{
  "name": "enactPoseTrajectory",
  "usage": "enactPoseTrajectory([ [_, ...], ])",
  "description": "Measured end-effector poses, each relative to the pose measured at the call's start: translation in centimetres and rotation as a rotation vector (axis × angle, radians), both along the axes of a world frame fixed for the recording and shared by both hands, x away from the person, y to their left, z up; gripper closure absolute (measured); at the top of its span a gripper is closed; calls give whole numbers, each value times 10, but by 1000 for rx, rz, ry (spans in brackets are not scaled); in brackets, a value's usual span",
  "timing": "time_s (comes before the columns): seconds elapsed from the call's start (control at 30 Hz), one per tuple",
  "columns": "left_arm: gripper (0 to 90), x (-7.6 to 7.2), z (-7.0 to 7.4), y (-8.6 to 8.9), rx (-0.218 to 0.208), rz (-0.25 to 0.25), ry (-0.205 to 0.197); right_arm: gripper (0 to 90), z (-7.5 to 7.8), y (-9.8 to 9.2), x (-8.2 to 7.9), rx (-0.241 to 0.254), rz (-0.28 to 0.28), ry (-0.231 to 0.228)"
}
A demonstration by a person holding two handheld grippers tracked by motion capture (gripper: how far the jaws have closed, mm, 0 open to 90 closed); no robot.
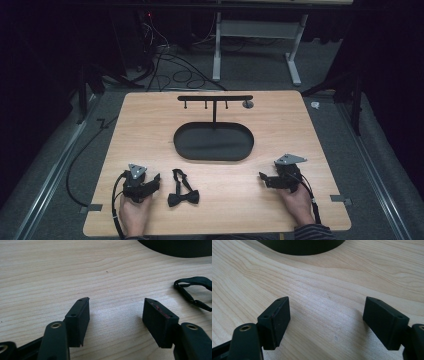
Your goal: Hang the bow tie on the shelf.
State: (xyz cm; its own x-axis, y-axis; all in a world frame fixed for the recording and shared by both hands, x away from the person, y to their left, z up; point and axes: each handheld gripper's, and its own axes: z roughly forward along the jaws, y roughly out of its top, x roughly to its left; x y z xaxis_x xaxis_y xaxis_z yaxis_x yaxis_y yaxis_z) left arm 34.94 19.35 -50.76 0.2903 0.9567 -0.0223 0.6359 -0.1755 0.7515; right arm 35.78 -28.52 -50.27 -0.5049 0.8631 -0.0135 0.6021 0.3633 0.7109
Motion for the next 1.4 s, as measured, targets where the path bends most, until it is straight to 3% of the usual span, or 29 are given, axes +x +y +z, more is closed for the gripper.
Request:
enactPoseTrajectory([
  [0.33,386,0,0,0,-2,-1,0,227,0,0,0,0,-2,0],
  [0.57,379,0,0,0,0,-7,2,227,0,1,-3,2,-46,1],
  [0.83,365,0,0,0,2,-16,5,221,0,1,-3,1,-48,0],
  [0.93,357,0,0,1,-12,-21,6,161,0,2,-2,-1,-28,10],
  [1.0,347,0,0,2,-27,-24,7,160,0,3,-2,-3,-7,11],
  [1.03,349,0,0,4,-54,-21,8,161,0,4,-2,-2,-3,11],
  [1.1,351,0,0,5,-55,-21,10,161,0,4,-1,-3,6,12],
  [1.2,343,0,0,3,-35,-23,7,162,0,5,0,-3,9,11],
  [1.23,341,0,0,1,-11,-27,6,162,0,5,0,-2,9,11],
  [1.4,338,0,0,1,-11,-27,7,164,-1,5,1,-4,10,8],
])
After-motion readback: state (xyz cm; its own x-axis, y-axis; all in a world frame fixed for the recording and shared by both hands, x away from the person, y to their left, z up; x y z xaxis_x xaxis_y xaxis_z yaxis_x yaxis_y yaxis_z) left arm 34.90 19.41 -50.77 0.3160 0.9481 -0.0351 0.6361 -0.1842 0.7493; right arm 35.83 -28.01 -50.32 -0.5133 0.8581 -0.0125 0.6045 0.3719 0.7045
